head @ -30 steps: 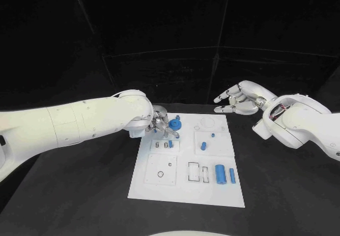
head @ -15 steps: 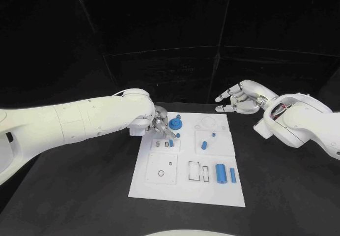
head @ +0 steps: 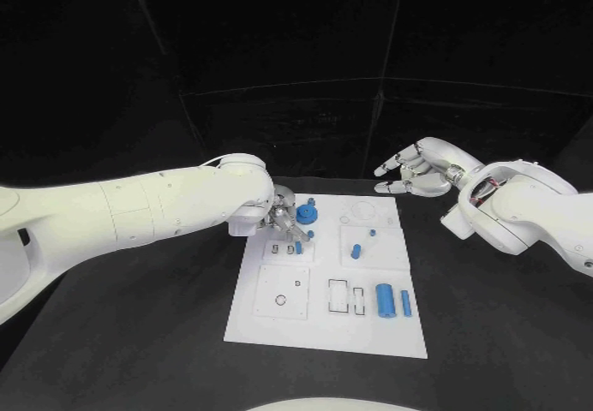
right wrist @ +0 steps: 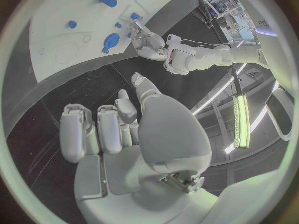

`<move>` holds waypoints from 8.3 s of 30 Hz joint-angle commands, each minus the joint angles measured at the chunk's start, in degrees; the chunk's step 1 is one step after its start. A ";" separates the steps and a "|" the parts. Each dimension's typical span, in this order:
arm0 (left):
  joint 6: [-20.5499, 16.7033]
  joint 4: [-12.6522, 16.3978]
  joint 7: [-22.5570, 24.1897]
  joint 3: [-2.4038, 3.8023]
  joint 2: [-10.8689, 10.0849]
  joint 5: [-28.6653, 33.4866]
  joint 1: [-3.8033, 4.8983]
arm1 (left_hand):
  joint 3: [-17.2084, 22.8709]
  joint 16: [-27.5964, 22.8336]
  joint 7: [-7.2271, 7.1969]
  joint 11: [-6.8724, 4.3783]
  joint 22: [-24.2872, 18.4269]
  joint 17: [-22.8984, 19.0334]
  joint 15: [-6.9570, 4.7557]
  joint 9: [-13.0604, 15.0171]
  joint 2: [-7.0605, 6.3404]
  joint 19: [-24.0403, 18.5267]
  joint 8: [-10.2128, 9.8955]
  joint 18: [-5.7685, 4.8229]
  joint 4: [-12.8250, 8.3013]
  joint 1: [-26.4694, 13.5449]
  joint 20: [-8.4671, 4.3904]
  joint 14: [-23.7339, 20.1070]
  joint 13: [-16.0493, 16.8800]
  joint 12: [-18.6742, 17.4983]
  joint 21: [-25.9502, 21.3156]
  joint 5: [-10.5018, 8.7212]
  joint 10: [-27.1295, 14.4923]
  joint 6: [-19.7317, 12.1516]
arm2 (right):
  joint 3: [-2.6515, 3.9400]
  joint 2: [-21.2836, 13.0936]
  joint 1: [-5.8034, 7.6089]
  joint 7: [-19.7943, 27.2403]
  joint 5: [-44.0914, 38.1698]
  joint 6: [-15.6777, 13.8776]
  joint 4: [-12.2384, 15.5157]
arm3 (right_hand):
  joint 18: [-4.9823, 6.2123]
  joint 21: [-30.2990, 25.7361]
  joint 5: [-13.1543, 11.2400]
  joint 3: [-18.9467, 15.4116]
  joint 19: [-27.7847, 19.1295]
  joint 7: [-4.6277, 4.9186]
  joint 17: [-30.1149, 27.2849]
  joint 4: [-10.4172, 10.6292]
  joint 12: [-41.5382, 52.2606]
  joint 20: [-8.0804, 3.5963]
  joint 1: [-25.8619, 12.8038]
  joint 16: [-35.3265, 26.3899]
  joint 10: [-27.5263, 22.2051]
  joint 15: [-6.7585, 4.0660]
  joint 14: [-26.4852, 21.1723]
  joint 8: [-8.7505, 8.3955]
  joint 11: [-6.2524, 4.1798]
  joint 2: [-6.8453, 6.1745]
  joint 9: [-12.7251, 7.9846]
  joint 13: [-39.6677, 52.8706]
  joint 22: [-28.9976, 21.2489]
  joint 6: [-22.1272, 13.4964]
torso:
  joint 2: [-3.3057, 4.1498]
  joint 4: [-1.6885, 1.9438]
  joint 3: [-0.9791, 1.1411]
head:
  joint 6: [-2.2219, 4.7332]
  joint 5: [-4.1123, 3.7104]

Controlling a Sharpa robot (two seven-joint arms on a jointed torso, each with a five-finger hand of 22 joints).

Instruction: Assemble the parts on the task board

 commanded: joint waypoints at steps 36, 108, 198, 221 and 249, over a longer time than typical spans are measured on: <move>0.88 -0.10 -0.23 -0.56 1.33 1.82 0.04 | 4.29 0.17 -0.40 -0.38 1.20 15.08 -0.37 1.89 0.04 0.19 1.17 -0.92 -0.84 3.17 -0.09 6.05 1.38 1.03 0.89 0.17 1.28 0.13 | 0.03 0.83 0.14 -0.34 -0.39 1.15 -0.75 | 1.13 -0.42 0.31 -0.21 -0.27 -0.10 -0.13 0.07 -0.41 -0.02 -0.10 -0.30 -0.05 -0.40 2.29 0.31 -0.20 0.18 -0.05 -0.10 3.55 0.46 | -0.01 -0.01 -0.01 | -0.41 -0.09; -19.02 9.64 3.08 -0.62 -7.35 6.84 -0.76 | 54.73 0.17 -0.71 -0.94 2.30 15.08 -0.72 7.83 -14.27 -0.13 0.88 -0.84 -14.86 2.71 -0.37 6.05 -0.87 -3.29 0.57 7.78 2.30 -0.01 | 0.02 0.57 0.14 -0.88 -0.74 1.79 -1.77 | 1.12 -0.45 -0.33 -0.17 -0.24 -0.11 -0.17 0.14 -0.41 -0.05 -0.05 -0.39 -0.02 -0.42 2.30 0.40 -0.21 0.24 -0.04 -0.12 3.54 0.61 | -0.27 0.42 0.23 | -1.18 0.58; -14.06 7.69 0.19 -2.45 -5.40 0.25 -3.70 | 51.68 0.17 -2.14 -1.97 3.33 15.08 -1.58 8.58 -13.75 0.38 1.25 -1.00 -9.14 -9.03 -1.17 6.05 0.28 -2.31 0.72 7.37 3.82 2.99 | 0.02 0.72 0.13 -0.71 -0.61 1.97 -2.86 | 1.23 -0.78 0.35 0.00 -0.51 -0.18 -0.46 0.26 -0.80 -0.10 0.13 -0.74 -0.26 -0.48 2.27 0.56 -0.28 0.35 -0.04 -0.47 3.11 0.86 | -0.62 0.71 0.67 | -2.12 0.47; -14.46 6.74 0.29 -2.44 -4.85 0.27 -3.67 | 48.42 0.17 -2.25 -2.05 3.59 15.08 -1.66 8.22 -14.04 0.50 0.83 -1.05 -6.62 -12.11 -1.27 6.05 1.05 -1.73 0.72 7.16 4.29 4.19 | 0.01 0.74 0.13 -0.74 -0.62 2.46 -2.91 | 1.28 -0.95 0.71 -0.15 -0.67 -0.15 -0.69 0.33 -1.00 -0.12 -0.04 -0.97 -0.38 -0.48 2.22 0.50 -0.25 0.03 -0.09 -0.64 2.86 0.74 | -0.62 0.67 0.66 | -2.17 0.44; -16.16 7.91 0.41 -0.55 -6.49 0.87 -3.18 | 29.30 0.17 -2.41 -2.17 3.80 15.08 -1.81 6.24 -14.23 0.54 0.31 -1.02 0.20 -13.09 -1.45 6.05 1.27 -1.89 0.32 4.52 4.32 5.20 | 0.01 0.89 0.13 -0.56 -0.62 2.25 -3.20 | 1.49 -1.57 0.16 -0.97 -1.25 -0.19 -1.66 1.24 -1.93 -0.10 -1.27 -1.90 -0.87 -0.46 2.00 0.47 -0.23 -0.52 -0.11 -1.49 2.00 0.62 | -0.59 0.69 0.59 | -1.99 0.34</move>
